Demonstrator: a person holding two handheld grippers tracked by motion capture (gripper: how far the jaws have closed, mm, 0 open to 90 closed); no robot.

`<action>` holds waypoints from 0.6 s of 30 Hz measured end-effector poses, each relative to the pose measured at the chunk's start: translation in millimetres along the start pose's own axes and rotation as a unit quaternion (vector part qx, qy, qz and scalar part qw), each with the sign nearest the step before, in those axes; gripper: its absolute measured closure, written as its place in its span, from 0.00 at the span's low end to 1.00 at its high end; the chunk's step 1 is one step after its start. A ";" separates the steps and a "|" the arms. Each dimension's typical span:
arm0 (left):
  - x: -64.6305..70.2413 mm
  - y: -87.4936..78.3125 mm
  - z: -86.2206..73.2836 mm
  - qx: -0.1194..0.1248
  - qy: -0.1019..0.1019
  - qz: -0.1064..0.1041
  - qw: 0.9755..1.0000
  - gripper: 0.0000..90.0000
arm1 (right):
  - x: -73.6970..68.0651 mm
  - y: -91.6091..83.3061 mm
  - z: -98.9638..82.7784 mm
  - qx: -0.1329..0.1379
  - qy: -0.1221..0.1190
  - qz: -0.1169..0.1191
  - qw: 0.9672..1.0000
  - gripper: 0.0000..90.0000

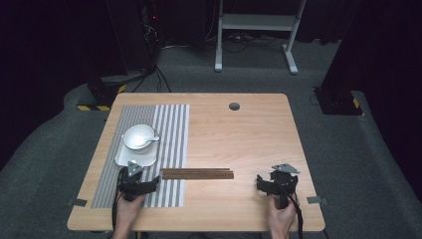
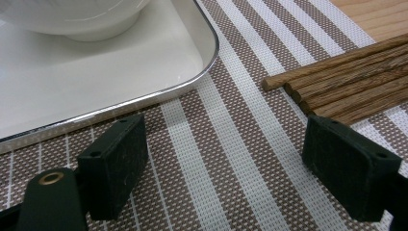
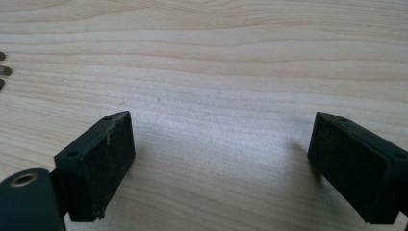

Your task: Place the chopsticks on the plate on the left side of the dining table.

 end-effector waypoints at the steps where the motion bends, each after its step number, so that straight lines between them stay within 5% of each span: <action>1: -0.2 -0.1 -0.1 0.001 0.000 -0.003 1.000 0.18 | -0.1 0.4 0.3 0.001 0.002 -0.004 1.000 0.10; 18: -0.5 -3.6 -0.4 -0.001 0.012 -0.013 1.000 0.23 | -1.7 -0.5 0.4 0.005 -0.005 0.001 1.000 0.14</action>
Point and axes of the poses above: each handheld gripper's, and its own axes: y roughly forward along the jaws, z roughly out of its top, x roughly to its right, the point moved 6 cm from there along y, roughly forward along the jaws, and after that the axes turned 8 degrees about x, right-handed, at the moved point
